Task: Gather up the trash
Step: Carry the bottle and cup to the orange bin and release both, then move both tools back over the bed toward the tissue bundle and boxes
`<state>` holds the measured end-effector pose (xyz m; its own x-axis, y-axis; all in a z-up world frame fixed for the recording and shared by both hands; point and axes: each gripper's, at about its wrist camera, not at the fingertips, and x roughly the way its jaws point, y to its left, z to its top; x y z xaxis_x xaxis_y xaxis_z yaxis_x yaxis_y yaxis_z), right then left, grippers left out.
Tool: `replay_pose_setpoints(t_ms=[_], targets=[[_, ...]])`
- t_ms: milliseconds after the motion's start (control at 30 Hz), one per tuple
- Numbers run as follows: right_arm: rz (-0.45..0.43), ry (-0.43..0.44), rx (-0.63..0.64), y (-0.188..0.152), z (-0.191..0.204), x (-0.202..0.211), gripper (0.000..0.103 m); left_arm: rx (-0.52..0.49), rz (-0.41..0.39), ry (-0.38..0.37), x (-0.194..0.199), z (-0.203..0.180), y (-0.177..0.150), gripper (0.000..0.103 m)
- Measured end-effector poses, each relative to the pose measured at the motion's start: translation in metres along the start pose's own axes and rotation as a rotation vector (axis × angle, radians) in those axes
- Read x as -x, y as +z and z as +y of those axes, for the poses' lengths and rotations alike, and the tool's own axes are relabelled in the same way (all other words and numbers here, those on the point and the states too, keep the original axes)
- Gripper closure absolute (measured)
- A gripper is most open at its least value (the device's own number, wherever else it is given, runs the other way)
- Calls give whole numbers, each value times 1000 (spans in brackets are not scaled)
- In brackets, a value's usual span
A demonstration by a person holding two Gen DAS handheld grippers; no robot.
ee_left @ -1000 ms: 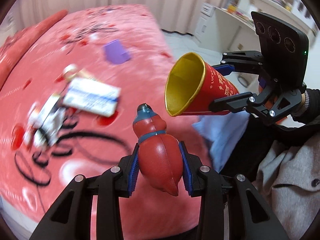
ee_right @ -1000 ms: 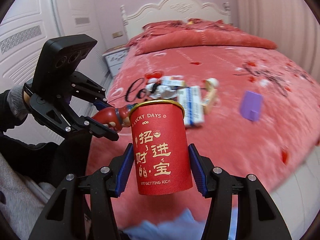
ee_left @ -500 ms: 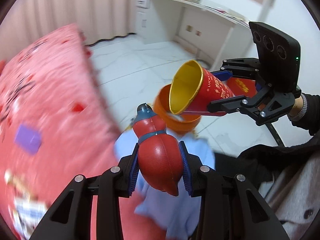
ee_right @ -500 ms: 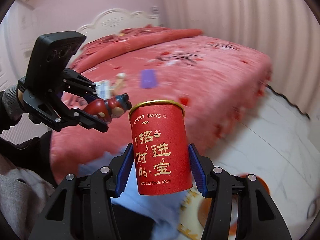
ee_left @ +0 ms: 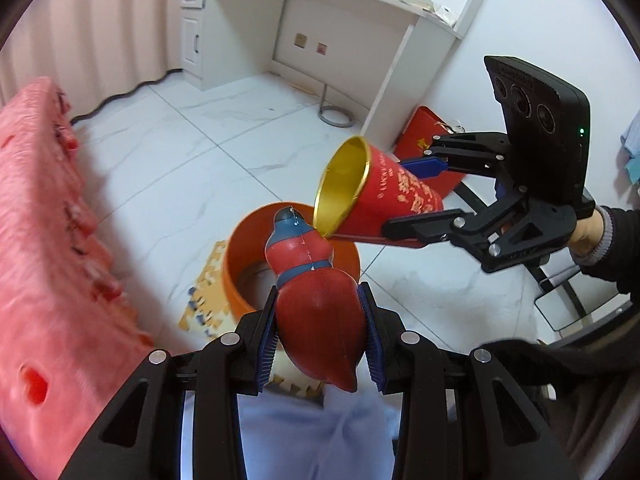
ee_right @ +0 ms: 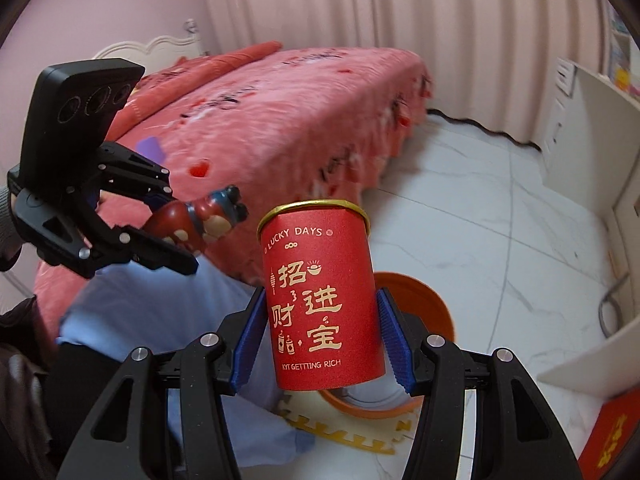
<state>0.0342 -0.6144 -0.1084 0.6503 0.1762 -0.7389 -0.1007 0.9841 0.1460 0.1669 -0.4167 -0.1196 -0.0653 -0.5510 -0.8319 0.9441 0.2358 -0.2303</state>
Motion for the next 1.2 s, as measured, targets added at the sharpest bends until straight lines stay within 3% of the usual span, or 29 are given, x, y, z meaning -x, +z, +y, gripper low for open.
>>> replay_pose_setpoints(t_ms=[267,333,400,433,767,900,1000,1200], targets=[[33,-18,-81,-5,-29,-36,47,0,37,-39,-31,0,15,64],[35,-20,-91,-6,-34,-45,44,-8,33,-23,-38,4,19,59],[34,-30,-106,-6,-36,-52,40,2,29,-1,-41,9,20,33],[38,-37,-117,-7,-38,-56,38,11,26,10,-42,8,20,31],[68,-23,-132,-14,-38,-69,34,51,47,21,-35,9,12,31],[55,4,-104,-7,-20,-58,34,44,35,46,-27,10,11,31],[39,36,-90,0,-4,-47,34,56,11,72,-9,10,2,21],[10,123,2,20,46,-26,34,71,-17,143,38,5,-26,20]])
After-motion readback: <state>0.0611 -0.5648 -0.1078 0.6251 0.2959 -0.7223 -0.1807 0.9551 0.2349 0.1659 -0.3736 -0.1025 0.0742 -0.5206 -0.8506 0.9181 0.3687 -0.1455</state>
